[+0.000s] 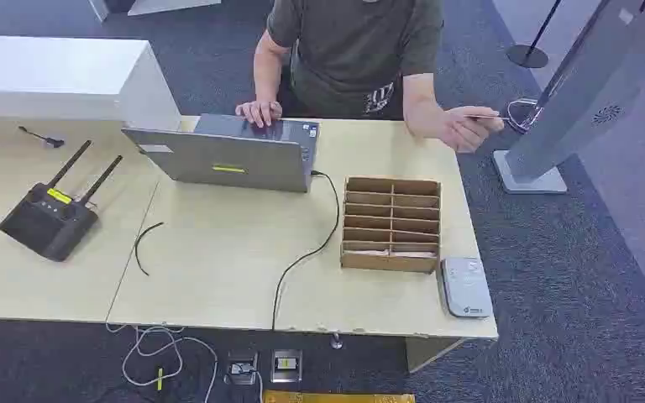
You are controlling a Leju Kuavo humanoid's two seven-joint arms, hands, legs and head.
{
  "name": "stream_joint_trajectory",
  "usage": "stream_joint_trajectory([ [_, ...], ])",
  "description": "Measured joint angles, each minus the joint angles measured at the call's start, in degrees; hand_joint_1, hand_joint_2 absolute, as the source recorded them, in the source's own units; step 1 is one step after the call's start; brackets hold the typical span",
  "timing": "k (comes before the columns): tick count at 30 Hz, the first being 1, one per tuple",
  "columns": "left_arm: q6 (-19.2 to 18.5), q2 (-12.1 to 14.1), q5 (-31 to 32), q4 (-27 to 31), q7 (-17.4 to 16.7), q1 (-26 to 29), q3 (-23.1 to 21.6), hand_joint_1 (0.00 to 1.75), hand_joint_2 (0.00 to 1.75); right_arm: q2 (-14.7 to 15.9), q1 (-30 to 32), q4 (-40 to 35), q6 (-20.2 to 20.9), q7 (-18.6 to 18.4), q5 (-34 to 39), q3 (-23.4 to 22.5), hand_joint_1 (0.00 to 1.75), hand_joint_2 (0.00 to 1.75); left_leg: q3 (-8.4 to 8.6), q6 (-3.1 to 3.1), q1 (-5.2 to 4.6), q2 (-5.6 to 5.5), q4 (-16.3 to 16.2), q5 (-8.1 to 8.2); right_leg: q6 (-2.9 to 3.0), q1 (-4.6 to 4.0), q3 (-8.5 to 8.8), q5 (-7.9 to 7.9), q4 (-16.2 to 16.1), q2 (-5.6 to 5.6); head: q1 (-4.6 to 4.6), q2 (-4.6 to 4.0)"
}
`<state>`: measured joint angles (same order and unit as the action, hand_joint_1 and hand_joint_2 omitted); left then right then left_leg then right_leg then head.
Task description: Pass the card to the sensor for recognition and then transmit it.
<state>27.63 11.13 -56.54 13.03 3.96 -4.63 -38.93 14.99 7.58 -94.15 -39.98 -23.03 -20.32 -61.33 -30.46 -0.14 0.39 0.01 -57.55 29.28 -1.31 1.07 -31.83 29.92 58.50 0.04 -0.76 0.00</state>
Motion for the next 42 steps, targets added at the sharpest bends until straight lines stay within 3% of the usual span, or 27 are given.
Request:
stream_joint_trajectory([
  [4,0.00,-0.02,1.05,0.90,0.00,0.27,0.59,0.00,0.00,4.58,2.37,-6.99,0.09,-5.40,-2.43,2.77,0.00,0.00,-0.09,0.00,-0.01,0.00,0.01,0.00,0.00,0.02,0.04,0.00,0.01,0.02,-0.04,0.00],
  [9,-0.31,0.22,2.97,1.73,0.00,0.32,0.92,0.00,0.00,15.01,4.85,-15.58,4.46,-14.17,-6.82,9.89,0.00,0.00,-0.05,0.00,-0.04,0.00,0.01,-0.02,-0.02,0.05,0.05,-0.02,0.02,0.01,-0.02,0.00],
  [10,-0.39,0.33,3.22,1.90,0.00,0.33,0.92,0.00,0.00,16.62,4.72,-17.10,5.89,-14.94,-7.66,11.15,0.00,1.75,-0.05,0.02,-0.01,-0.01,0.01,-0.03,-0.02,0.02,0.06,-0.02,0.02,0.04,-0.04,0.00],
  [15,-0.72,0.50,6.30,2.73,0.00,0.47,0.92,0.00,0.00,22.81,1.29,-23.84,20.36,-16.33,-13.63,18.28,0.00,1.75,-0.08,0.01,0.01,-0.13,0.01,-0.05,-0.02,-0.01,0.07,-0.02,0.04,0.17,-0.04,0.00],
  [19,-0.61,0.63,8.68,3.63,-0.76,-0.18,0.88,0.00,0.00,26.06,-4.42,-27.31,26.60,-16.40,-18.23,26.16,0.00,1.75,-0.10,0.04,0.07,-0.43,0.00,-0.13,-0.01,-0.07,0.07,-0.01,0.04,0.48,0.04,0.00],
  [28,0.02,1.46,11.10,4.72,-2.12,-1.10,0.92,0.00,0.00,30.84,-18.10,-27.61,32.13,-16.57,-16.18,46.79,0.00,1.75,-0.21,0.05,0.07,-0.49,0.01,-0.16,-0.01,-0.07,0.02,-0.01,0.05,0.53,-0.04,0.00],
  [37,-0.83,1.77,11.08,4.72,-1.99,-0.47,2.08,0.00,0.00,30.87,-32.47,-24.79,34.82,-16.66,-13.53,69.80,0.00,1.75,-0.26,0.03,0.09,-0.54,0.00,-0.21,0.00,-0.10,-0.06,-0.01,0.08,0.57,-0.04,0.00],
  [42,-1.29,1.79,11.50,4.72,-1.79,0.02,2.91,0.00,0.00,30.04,-36.40,-22.80,34.80,-16.68,-13.31,78.72,0.00,1.75,-0.30,0.03,0.09,-0.59,0.00,-0.21,0.00,-0.10,-0.09,0.00,0.07,0.60,0.00,0.00],
])
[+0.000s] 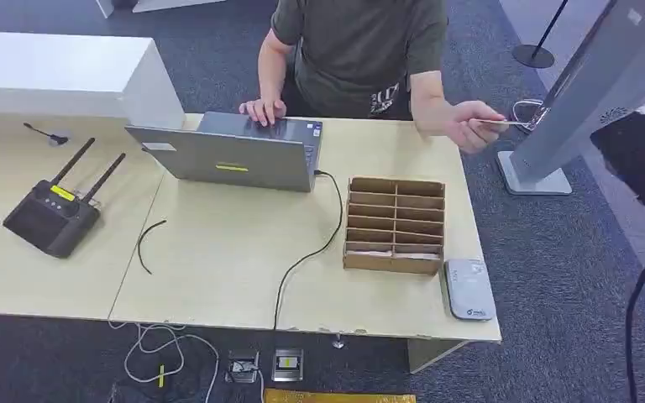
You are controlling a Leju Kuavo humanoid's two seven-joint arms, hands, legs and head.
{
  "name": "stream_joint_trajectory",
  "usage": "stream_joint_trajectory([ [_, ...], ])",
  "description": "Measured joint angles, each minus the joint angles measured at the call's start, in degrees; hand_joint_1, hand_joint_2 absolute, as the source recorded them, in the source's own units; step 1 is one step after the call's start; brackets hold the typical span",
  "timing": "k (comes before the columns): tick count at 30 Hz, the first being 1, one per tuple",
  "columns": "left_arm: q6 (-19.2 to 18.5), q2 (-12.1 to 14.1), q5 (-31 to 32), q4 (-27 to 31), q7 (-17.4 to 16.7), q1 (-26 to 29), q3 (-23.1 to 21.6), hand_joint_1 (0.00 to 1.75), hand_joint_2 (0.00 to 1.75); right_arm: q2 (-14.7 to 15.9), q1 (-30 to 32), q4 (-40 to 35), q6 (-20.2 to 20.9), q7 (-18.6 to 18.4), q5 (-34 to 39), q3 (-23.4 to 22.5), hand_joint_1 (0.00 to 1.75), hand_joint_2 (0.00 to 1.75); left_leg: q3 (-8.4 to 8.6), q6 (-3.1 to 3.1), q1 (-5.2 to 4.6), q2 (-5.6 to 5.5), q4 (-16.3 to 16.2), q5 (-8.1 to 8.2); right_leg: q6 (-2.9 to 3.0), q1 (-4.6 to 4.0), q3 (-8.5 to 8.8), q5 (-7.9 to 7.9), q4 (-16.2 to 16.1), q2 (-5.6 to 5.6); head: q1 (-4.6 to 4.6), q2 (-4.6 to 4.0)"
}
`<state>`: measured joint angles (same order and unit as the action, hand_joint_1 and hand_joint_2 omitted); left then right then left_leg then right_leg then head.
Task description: Pass the card to the sensor for recognition and then transmit it.
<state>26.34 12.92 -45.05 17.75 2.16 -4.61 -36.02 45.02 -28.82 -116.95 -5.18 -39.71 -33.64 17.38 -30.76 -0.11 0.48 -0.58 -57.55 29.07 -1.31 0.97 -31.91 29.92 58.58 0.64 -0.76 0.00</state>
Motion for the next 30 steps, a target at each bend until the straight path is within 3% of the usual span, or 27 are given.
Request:
stream_joint_trajectory([
  [4,-0.37,0.00,1.68,0.00,-0.02,-0.08,0.44,0.00,0.00,-0.76,-2.10,1.87,0.59,-0.07,-0.76,6.25,0.00,1.75,0.01,0.00,0.00,0.01,0.00,0.00,0.00,0.00,-0.03,0.00,-0.01,-0.01,-0.02,0.00],
  [9,-0.85,-0.02,3.70,0.00,-0.72,-0.15,0.50,0.00,0.00,-1.37,-2.92,3.67,1.29,-0.09,-0.70,10.76,0.00,1.75,0.02,0.00,0.00,0.01,-0.01,0.00,0.00,0.00,-0.05,0.00,-0.01,-0.04,-0.04,0.00],
  [23,-2.71,-0.02,9.16,0.02,-3.17,-0.87,2.29,0.00,0.00,-2.88,-2.91,7.39,3.76,-0.20,-0.09,18.85,0.00,1.75,0.02,0.00,0.00,0.02,-0.01,0.00,0.00,-0.01,-0.07,0.00,-0.01,-0.04,-0.02,0.00],
  [24,-2.75,-0.02,9.16,0.02,-3.19,-0.90,2.32,0.00,0.00,-2.97,-2.92,7.56,3.76,-0.18,0.02,19.18,0.07,1.75,0.02,0.00,0.00,0.02,-0.01,0.00,0.00,-0.01,-0.07,0.00,-0.01,-0.04,-0.02,0.00],
  [25,-2.84,-0.02,9.18,0.02,-3.21,-0.93,2.36,0.00,0.00,-3.06,-2.92,7.71,3.78,-0.20,0.07,19.56,1.75,1.75,0.02,0.00,0.00,0.03,-0.01,0.00,0.00,-0.01,-0.07,0.00,-0.01,-0.04,-0.02,0.00],
  [30,-3.34,-0.02,11.02,0.02,-3.56,-1.15,3.26,0.00,0.00,-3.19,-2.98,8.63,3.74,-0.20,-0.26,20.67,1.75,1.75,0.02,0.00,0.00,0.03,-0.01,0.00,0.00,-0.01,-0.07,0.00,-0.02,-0.04,0.00,0.00],
])
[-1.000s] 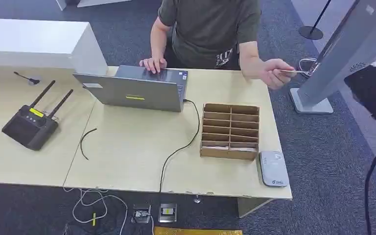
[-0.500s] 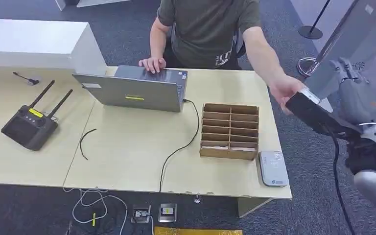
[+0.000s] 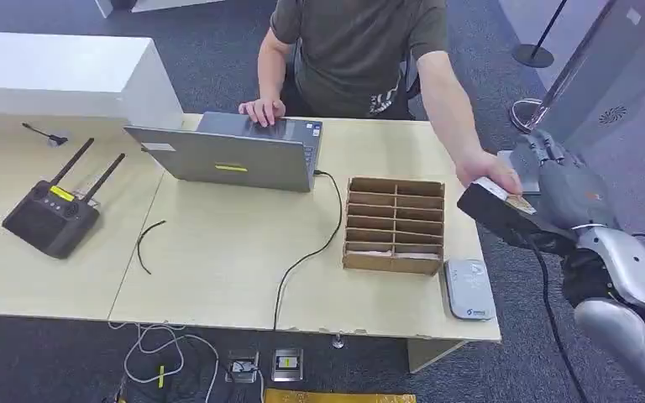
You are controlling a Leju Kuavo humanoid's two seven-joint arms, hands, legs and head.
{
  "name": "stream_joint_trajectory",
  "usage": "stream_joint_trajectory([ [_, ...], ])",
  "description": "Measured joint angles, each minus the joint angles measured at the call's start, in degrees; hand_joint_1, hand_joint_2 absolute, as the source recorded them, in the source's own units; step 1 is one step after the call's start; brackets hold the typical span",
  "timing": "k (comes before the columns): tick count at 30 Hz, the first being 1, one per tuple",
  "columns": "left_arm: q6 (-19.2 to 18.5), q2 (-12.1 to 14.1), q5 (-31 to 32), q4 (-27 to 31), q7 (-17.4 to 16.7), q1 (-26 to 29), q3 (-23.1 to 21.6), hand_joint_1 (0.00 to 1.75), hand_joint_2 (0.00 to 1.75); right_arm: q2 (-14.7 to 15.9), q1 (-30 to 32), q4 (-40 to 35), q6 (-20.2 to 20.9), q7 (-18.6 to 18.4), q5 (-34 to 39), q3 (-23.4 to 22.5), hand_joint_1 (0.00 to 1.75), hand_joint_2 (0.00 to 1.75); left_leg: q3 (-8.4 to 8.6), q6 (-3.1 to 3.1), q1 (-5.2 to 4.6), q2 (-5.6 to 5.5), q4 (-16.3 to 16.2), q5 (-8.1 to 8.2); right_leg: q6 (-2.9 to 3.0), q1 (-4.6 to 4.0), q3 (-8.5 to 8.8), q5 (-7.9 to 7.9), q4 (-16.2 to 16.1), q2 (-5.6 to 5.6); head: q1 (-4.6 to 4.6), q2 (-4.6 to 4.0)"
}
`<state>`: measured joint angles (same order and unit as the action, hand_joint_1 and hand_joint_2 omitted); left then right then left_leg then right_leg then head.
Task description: Pass the card to the sensor for recognition and then transmit it.
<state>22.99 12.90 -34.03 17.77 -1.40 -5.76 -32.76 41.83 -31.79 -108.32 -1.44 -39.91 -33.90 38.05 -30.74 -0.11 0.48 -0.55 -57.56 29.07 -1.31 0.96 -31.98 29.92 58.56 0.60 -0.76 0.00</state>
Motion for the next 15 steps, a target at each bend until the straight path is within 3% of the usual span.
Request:
stream_joint_trajectory([
  [15,-0.81,-0.04,4.02,-0.02,-0.61,-0.52,2.21,0.00,0.00,1.09,0.03,1.31,0.66,-0.04,-0.63,0.24,1.75,1.75,0.04,0.00,0.00,0.05,-0.01,0.00,0.00,0.00,0.00,0.00,0.00,-0.04,-0.02,0.00],
])
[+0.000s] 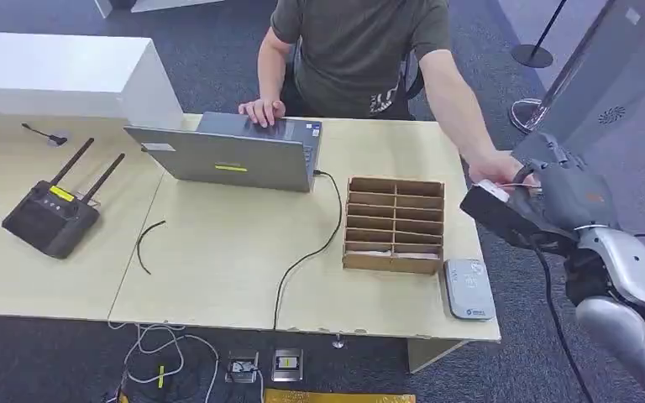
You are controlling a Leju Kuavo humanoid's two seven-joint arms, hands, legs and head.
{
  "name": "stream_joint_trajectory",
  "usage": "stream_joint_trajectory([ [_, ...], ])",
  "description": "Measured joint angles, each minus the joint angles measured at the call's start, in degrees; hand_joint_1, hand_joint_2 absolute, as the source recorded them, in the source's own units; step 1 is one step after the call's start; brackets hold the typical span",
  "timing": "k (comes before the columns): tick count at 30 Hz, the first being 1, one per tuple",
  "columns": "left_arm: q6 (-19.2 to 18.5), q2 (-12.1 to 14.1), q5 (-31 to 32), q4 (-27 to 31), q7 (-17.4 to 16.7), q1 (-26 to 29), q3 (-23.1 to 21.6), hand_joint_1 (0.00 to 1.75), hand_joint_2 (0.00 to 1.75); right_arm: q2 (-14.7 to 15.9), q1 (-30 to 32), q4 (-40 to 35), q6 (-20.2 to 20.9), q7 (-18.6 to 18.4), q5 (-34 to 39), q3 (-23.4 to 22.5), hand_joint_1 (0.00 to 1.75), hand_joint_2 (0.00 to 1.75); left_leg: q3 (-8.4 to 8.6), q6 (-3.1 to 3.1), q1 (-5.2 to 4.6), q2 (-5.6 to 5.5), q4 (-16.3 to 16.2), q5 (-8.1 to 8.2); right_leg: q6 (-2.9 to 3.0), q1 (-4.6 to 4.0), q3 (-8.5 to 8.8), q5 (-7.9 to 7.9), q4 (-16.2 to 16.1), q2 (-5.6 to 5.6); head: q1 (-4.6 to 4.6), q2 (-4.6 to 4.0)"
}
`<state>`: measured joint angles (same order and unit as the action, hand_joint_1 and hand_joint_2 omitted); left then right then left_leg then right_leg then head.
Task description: Pass the card to the sensor for recognition and then transmit it.
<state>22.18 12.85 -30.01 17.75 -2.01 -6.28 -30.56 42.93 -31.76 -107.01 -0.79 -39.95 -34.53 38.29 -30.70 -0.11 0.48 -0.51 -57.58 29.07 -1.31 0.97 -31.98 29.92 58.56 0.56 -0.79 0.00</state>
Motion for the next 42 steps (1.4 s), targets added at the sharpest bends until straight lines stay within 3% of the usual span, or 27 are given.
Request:
stream_joint_trajectory([
  [23,-0.04,0.00,1.22,0.00,0.00,0.78,4.02,0.00,0.00,1.62,6.86,0.07,1.73,-0.04,-0.39,-0.52,1.75,1.75,-0.02,0.00,0.01,0.01,0.01,0.01,0.00,-0.01,0.00,0.00,0.00,-0.02,0.00,0.00],
  [31,-1.29,0.00,4.70,0.00,-0.50,1.06,5.12,0.00,0.00,0.07,12.91,1.64,-2.73,4.11,0.96,-0.44,1.75,1.75,-0.04,0.00,0.01,-0.02,0.02,0.01,0.00,-0.01,0.00,0.01,0.00,0.01,0.00,0.00],
  [42,-1.66,-0.35,7.23,0.48,-0.83,1.28,6.47,0.00,0.00,-3.24,17.09,4.87,-4.00,7.95,1.29,-1.92,1.75,1.75,-0.02,0.00,0.01,0.00,0.01,0.01,0.00,-0.01,0.00,0.01,0.00,0.00,0.00,0.00],
])
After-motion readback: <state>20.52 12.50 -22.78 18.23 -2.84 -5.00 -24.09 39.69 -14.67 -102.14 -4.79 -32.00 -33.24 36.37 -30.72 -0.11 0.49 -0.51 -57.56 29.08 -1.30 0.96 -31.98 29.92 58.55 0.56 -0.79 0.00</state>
